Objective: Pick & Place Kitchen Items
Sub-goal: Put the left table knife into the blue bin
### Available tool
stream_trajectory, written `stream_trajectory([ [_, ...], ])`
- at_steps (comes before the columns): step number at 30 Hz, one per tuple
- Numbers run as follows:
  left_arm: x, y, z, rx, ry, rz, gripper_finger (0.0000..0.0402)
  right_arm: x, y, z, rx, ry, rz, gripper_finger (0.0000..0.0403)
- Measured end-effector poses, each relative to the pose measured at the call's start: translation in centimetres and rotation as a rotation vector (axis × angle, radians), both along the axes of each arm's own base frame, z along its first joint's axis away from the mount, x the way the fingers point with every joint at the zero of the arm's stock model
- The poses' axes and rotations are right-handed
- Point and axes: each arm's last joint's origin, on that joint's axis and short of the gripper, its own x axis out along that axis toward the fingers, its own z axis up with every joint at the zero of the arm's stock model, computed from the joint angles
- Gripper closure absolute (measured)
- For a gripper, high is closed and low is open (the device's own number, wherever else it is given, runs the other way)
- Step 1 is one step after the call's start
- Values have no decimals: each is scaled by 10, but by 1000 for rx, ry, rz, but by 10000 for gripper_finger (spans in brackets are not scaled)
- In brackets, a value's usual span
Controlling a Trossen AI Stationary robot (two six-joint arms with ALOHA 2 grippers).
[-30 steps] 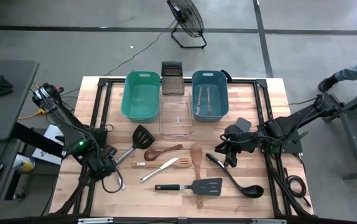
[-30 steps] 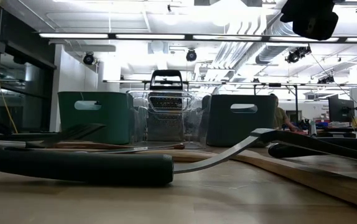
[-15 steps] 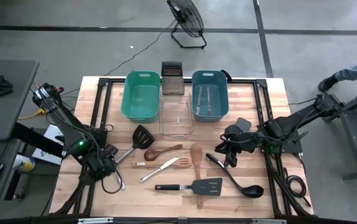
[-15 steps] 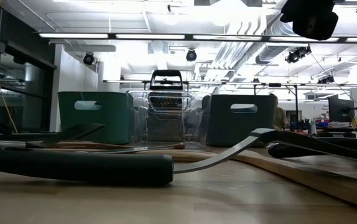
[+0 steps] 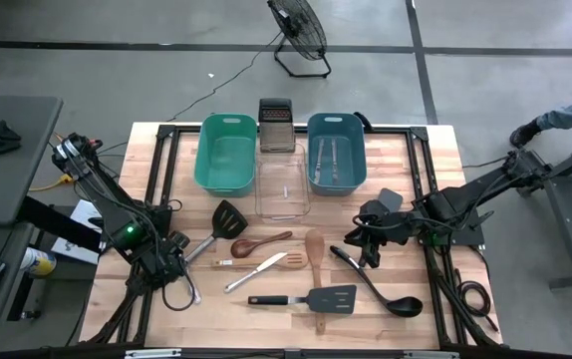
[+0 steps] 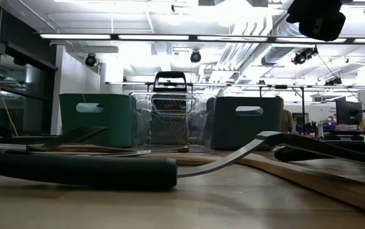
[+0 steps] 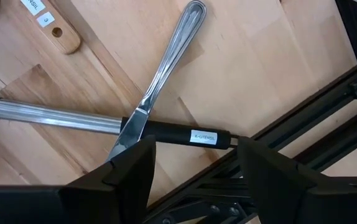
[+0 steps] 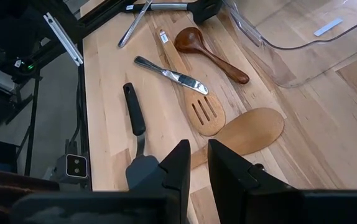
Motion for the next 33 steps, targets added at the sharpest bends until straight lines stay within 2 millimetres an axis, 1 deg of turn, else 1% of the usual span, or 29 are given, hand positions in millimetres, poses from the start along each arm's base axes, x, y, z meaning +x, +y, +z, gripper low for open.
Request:
stream_trajectory([
  [13,0,0,0,-9,13,24,178,0,0,0,-1,0,1,355],
  [24,-2,-2,0,-55,56,-48,178,0,0,0,-21,-2,16,355],
  [30,1,-4,1,-62,8,-20,178,0,0,0,-35,-3,35,355],
  [33,1,-3,1,-54,11,-22,178,0,0,0,-37,-3,37,355],
])
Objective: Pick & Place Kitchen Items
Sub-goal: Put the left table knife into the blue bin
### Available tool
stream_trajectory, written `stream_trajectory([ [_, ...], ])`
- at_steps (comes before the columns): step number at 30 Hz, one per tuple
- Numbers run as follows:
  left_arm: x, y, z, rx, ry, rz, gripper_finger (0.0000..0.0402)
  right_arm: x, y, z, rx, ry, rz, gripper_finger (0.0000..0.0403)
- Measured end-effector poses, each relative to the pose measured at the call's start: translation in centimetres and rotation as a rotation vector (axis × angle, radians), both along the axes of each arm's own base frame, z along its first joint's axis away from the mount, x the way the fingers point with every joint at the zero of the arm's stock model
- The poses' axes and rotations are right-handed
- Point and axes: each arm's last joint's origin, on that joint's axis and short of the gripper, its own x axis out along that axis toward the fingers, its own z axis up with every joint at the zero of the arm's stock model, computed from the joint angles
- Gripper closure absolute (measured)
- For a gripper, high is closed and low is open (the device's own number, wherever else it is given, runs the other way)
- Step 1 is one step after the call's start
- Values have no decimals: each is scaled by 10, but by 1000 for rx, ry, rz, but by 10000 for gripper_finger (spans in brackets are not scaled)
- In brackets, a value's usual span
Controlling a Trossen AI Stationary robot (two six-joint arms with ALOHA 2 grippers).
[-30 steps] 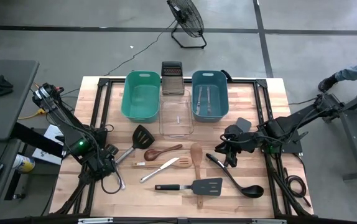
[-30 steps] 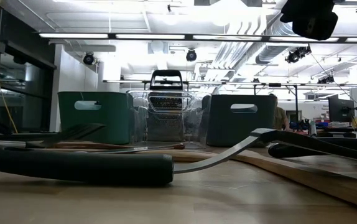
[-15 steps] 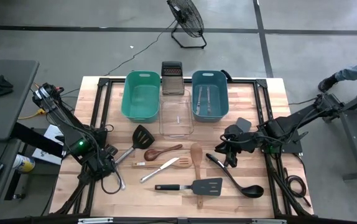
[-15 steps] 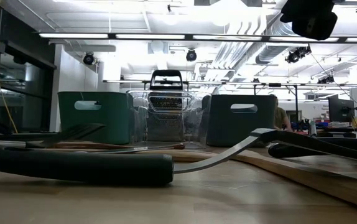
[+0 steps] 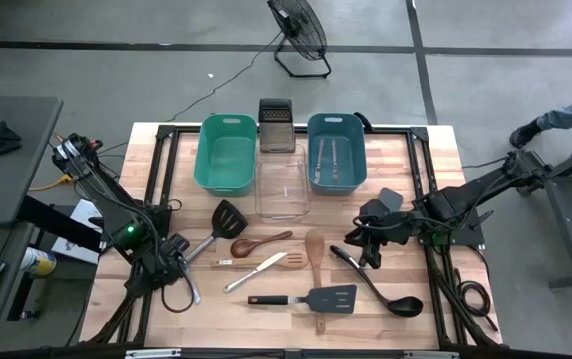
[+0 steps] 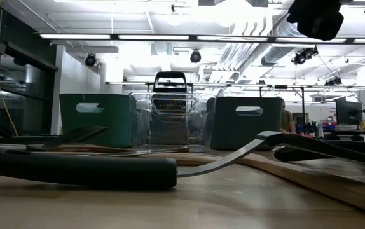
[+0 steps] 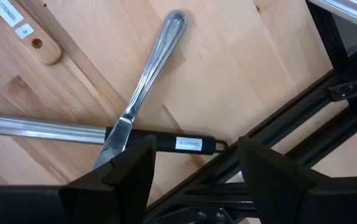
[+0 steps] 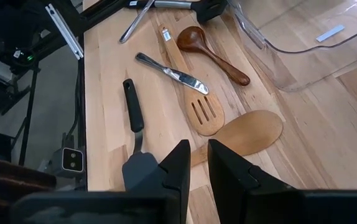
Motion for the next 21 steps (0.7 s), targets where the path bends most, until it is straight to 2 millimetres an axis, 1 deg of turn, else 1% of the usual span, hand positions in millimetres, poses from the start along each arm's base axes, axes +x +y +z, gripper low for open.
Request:
stream_trajectory([
  [2,0,0,0,2,6,-10,172,0,0,0,0,0,0,355],
  [4,0,0,0,2,7,-16,157,0,0,0,6,3,9,355],
  [10,-1,0,0,-7,2,-97,82,0,2,0,29,13,41,355],
  [12,-2,1,-1,5,3,-126,65,0,2,0,29,13,41,355],
  [16,-4,4,-1,50,29,-157,55,0,2,0,29,13,41,355],
  [21,3,-2,13,117,1,-200,55,-1,2,-1,27,18,40,355],
])
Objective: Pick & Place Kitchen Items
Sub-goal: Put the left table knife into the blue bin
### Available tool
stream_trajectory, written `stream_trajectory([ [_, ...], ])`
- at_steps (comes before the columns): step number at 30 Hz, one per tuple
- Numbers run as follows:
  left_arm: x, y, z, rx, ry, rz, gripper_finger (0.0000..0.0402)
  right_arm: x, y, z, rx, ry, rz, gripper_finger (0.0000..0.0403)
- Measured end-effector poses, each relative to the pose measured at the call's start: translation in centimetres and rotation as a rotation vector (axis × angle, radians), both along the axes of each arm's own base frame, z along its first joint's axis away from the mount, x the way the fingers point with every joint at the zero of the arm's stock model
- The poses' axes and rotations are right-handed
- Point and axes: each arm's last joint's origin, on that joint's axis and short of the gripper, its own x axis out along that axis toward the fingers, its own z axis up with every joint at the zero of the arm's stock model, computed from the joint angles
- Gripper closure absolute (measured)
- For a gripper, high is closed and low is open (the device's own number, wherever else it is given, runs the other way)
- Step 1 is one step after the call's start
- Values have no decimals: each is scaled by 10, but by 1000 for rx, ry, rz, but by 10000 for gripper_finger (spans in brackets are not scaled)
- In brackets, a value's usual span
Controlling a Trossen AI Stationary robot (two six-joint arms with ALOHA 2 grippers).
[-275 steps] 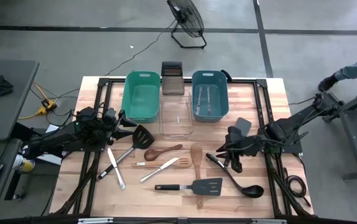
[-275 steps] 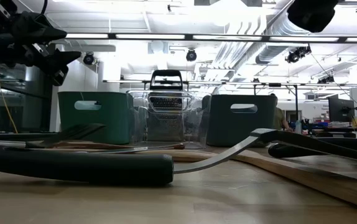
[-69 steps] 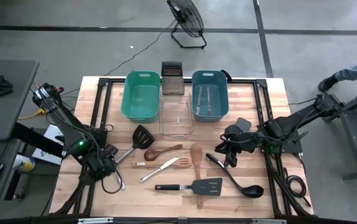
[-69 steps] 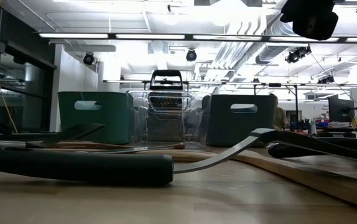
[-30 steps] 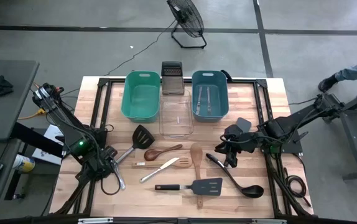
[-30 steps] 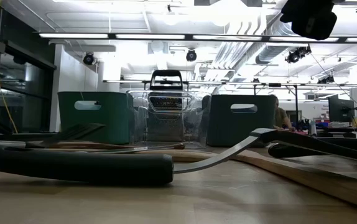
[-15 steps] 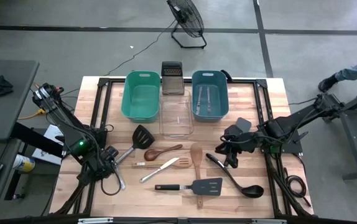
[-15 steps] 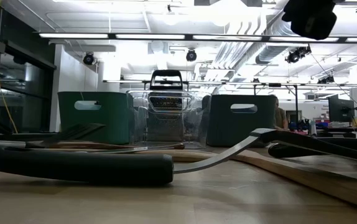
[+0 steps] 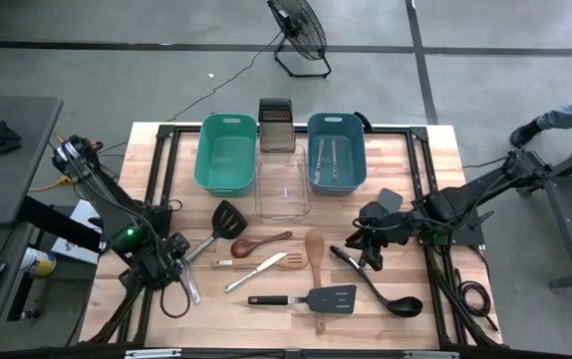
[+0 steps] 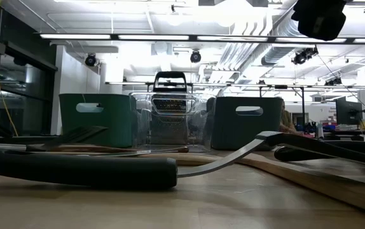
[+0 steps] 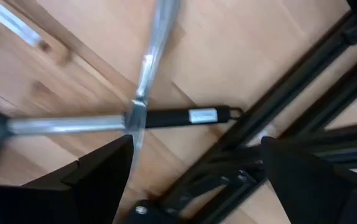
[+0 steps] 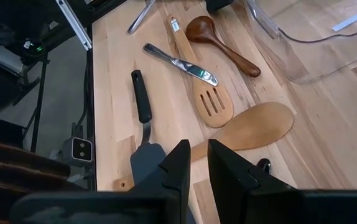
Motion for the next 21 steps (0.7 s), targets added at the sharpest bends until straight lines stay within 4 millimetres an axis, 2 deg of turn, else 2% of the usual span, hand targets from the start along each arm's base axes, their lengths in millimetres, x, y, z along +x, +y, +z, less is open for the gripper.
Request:
stream_trajectory([
  [4,10,-8,6,69,-31,-36,55,-1,-1,-2,-9,19,0,355],
  [10,16,-14,-5,205,30,-56,55,-1,-1,-2,-10,23,0,355],
  [21,25,-23,-17,249,28,-93,55,-2,-1,-2,-12,26,0,355],
])
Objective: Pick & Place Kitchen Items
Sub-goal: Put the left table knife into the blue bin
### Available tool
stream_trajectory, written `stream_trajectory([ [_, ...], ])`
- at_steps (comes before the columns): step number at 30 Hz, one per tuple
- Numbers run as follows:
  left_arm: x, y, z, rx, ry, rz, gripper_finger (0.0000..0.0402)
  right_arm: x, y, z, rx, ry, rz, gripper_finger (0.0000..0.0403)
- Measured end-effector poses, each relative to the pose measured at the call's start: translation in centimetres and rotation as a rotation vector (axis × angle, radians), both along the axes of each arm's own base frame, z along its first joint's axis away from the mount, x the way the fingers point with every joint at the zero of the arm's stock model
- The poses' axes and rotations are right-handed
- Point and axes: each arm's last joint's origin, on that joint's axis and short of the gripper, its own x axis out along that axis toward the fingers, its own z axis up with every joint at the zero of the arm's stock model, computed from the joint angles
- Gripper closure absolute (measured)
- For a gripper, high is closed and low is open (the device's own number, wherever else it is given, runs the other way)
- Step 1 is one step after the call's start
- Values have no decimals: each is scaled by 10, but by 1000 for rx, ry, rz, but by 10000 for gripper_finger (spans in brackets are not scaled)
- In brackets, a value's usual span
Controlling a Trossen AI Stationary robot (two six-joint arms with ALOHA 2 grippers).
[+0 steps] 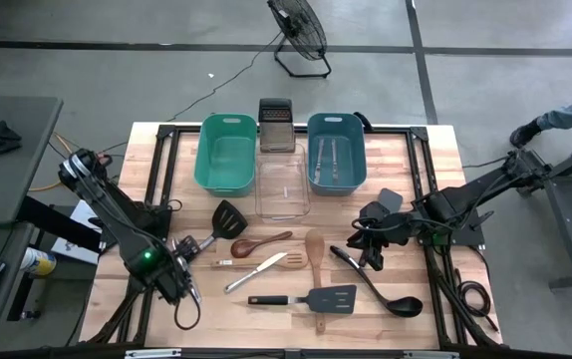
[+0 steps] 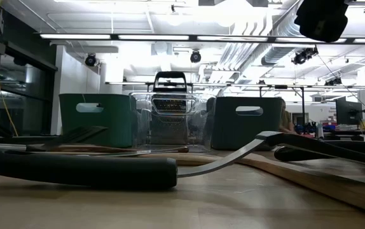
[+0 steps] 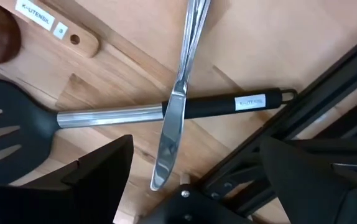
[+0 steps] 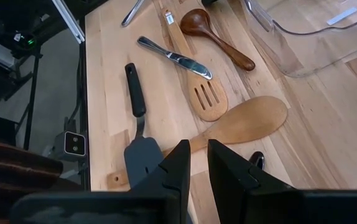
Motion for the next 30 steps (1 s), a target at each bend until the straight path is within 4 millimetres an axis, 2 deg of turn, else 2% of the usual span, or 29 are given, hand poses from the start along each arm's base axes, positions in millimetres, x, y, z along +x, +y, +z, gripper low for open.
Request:
stream_trajectory([
  [14,-4,6,-24,65,27,9,55,-1,0,-1,-4,10,0,355],
  [24,-5,7,-30,-19,-42,-12,55,-1,0,-1,-7,8,-4,355],
  [30,3,-2,-30,-117,-149,-29,55,-1,0,-1,-8,10,-3,355],
])
